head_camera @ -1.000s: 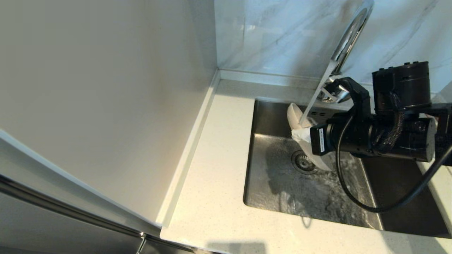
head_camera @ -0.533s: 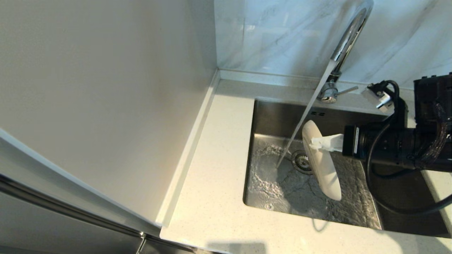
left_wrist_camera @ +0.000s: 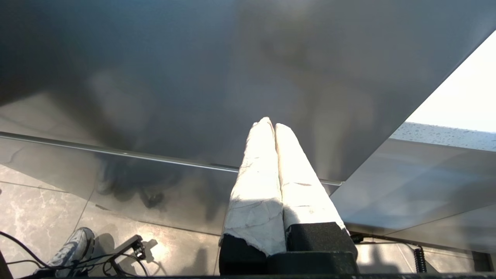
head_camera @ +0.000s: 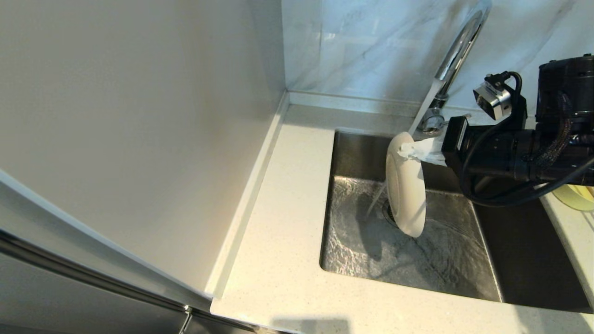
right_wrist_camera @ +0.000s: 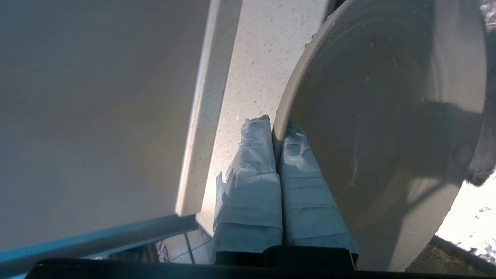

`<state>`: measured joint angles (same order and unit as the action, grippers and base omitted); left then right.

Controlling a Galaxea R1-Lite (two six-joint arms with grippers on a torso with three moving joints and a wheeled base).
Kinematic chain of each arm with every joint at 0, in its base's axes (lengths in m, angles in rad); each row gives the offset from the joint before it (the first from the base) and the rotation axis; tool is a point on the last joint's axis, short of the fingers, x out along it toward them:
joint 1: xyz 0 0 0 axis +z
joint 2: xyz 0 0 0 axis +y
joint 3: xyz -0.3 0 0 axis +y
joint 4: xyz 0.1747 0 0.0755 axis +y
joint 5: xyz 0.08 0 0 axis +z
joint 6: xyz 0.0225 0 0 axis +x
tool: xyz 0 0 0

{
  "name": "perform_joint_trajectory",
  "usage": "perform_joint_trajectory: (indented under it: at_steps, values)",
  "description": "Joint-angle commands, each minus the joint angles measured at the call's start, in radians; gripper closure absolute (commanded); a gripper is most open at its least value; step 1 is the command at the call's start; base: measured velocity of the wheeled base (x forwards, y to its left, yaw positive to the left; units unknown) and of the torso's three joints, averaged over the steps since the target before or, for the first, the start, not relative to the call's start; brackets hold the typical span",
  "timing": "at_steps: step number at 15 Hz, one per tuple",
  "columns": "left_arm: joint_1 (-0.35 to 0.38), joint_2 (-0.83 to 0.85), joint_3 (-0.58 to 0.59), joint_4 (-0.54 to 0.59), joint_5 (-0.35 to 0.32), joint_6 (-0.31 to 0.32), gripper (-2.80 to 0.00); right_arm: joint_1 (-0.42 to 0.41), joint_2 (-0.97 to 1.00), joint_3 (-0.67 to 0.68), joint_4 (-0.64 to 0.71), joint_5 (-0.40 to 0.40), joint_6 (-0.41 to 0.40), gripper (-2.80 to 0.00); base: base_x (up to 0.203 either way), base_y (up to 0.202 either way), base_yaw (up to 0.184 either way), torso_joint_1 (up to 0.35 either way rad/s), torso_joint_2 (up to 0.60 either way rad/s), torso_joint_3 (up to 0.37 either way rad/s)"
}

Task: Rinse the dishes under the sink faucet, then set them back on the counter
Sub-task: Rinse the plate

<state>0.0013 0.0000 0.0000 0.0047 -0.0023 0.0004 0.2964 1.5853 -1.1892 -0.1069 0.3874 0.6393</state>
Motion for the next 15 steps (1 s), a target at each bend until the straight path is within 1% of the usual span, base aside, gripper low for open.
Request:
perform_joint_trajectory:
  at_steps: [1,7,10,12,13,15]
  values:
    - [0.0,0.0,0.0,0.0,0.001,0.0,0.0,-0.012,0.03,-0.021,0.0,-0.001,0.002,0.0,0.0,0.0,0.0,0.0,0.0,0.0]
    - [0.0,0.0,0.0,0.0,0.001,0.0,0.0,-0.089,0.06,-0.028,0.001,-0.007,0.002,0.0,0.0,0.0,0.0,0.0,0.0,0.0]
    - [0.0,0.0,0.0,0.0,0.001,0.0,0.0,-0.101,0.075,-0.044,0.003,-0.007,0.002,0.0,0.0,0.0,0.0,0.0,0.0,0.0]
    - [0.0,0.0,0.0,0.0,0.001,0.0,0.0,-0.113,0.055,-0.037,0.02,-0.021,-0.002,0.0,0.0,0.0,0.0,0.0,0.0,0.0]
    - [0.0,0.0,0.0,0.0,0.001,0.0,0.0,-0.128,0.028,-0.026,0.056,-0.033,-0.016,0.0,0.0,0.0,0.0,0.0,0.0,0.0]
    - [0.0,0.0,0.0,0.0,0.001,0.0,0.0,-0.184,-0.039,0.02,0.132,-0.054,-0.092,0.0,0.0,0.0,0.0,0.0,0.0,0.0]
